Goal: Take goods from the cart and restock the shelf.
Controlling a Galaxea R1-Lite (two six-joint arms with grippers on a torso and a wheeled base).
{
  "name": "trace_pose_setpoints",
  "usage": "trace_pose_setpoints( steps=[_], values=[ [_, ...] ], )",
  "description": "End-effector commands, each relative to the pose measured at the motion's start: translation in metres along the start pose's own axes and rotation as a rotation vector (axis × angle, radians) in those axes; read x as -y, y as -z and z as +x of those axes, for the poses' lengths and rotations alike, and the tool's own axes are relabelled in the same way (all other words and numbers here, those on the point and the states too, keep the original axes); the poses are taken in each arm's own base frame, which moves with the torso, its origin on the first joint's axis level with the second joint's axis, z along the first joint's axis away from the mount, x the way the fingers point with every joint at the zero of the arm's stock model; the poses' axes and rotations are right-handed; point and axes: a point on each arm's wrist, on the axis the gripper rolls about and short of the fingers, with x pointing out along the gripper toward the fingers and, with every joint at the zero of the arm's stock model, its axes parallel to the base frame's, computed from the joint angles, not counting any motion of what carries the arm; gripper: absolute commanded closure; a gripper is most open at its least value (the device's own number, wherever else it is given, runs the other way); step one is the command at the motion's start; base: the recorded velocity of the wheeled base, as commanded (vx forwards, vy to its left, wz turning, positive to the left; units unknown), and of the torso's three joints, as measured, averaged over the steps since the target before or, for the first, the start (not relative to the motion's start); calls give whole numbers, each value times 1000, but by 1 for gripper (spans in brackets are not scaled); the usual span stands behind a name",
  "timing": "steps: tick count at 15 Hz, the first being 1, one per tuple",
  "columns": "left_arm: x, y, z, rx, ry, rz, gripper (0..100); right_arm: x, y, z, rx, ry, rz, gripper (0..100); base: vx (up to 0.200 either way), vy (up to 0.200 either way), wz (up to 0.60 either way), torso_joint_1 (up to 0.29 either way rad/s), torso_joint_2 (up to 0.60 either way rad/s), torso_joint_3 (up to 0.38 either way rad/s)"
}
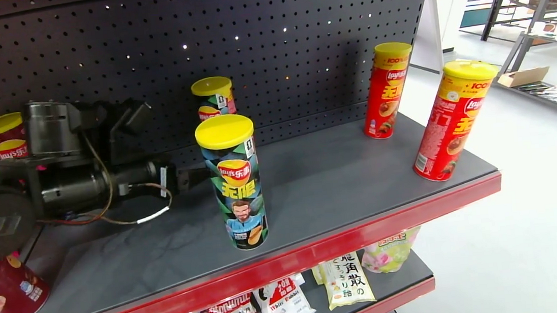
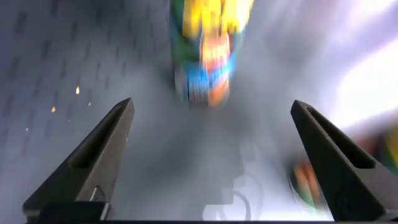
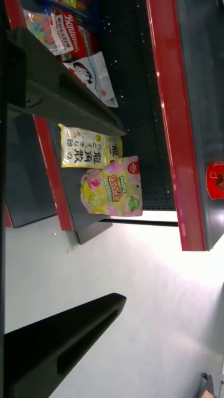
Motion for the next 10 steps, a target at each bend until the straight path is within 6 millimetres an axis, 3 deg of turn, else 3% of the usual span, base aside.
trace_pose_setpoints(
  steps=[1, 2, 3, 7, 8, 9, 10],
  values=[
    [22, 13, -74, 64, -16, 18, 0, 0, 0, 0, 1, 0, 0, 0, 0, 0, 0, 0, 0, 0],
    [29, 18, -92, 86, -20, 27, 0, 0, 0, 0, 1, 0, 0, 0, 0, 0, 0, 0, 0, 0],
    [43, 36, -130, 125, -36, 41, 0, 0, 0, 0, 1, 0, 0, 0, 0, 0, 0, 0, 0, 0],
    [77, 67, -231, 338, -127, 61, 0, 0, 0, 0, -1, 0, 0, 0, 0, 0, 0, 0, 0, 0],
    [85, 76, -251, 384, -133, 62, 0, 0, 0, 0, -1, 0, 0, 0, 0, 0, 0, 0, 0, 0],
    [85, 76, -251, 384, -133, 62, 0, 0, 0, 0, -1, 0, 0, 0, 0, 0, 0, 0, 0, 0],
    [98, 100, -278, 421, -155, 70, 0, 0, 0, 0, 1, 0, 0, 0, 0, 0, 0, 0, 0, 0]
  ],
)
